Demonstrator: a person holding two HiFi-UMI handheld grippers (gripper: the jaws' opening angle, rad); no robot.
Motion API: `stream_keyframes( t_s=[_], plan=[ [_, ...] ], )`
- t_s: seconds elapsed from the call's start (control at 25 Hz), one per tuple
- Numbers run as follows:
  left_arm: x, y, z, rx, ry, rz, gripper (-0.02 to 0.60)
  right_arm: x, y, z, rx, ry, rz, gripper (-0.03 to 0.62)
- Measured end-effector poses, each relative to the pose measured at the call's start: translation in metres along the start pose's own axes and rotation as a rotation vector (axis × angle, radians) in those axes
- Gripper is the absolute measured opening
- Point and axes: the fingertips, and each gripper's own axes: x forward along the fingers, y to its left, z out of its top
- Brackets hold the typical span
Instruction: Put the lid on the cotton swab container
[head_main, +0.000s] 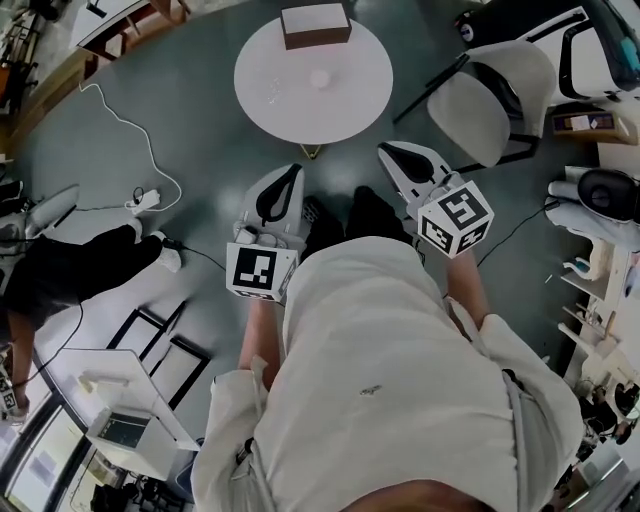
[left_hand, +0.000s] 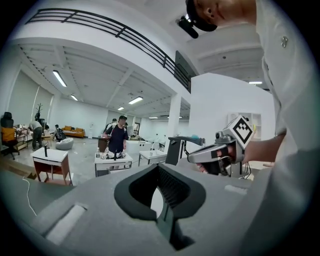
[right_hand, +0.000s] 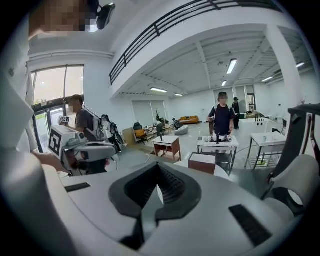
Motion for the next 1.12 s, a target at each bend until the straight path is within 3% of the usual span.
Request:
stream_keyframes(
  t_s=[0.2, 0.44, 0.72, 0.92, 1.12],
  plan=[
    [0.007, 0.006, -0.013, -0.010, 0.039, -0.003, 0.008, 0.016, -0.014, 0.003, 0.005, 0.007, -0.002, 0.006],
    [0.011, 0.014, -0.028, -0.062, 0.083, 0.052, 0.008, 0.049, -0.024, 0.003, -0.011, 0.042, 0.067, 0.006],
    [0.051, 0.031, -0.014, -0.071, 0.090, 0.106, 0.008, 0.091, -0.061, 0.026, -0.063, 0.067, 0.145, 0.006],
    [0.086, 0.050, -0.002, -0.097, 0.097, 0.173, 0.008, 0.124, -0.095, 0.050, -0.116, 0.091, 0.202, 0.006],
    [0.121, 0.072, -0.004, -0.143, 0.138, 0.281, 0.008, 0.157, -0.124, 0.048, -0.181, 0.160, 0.278, 0.006]
  ],
)
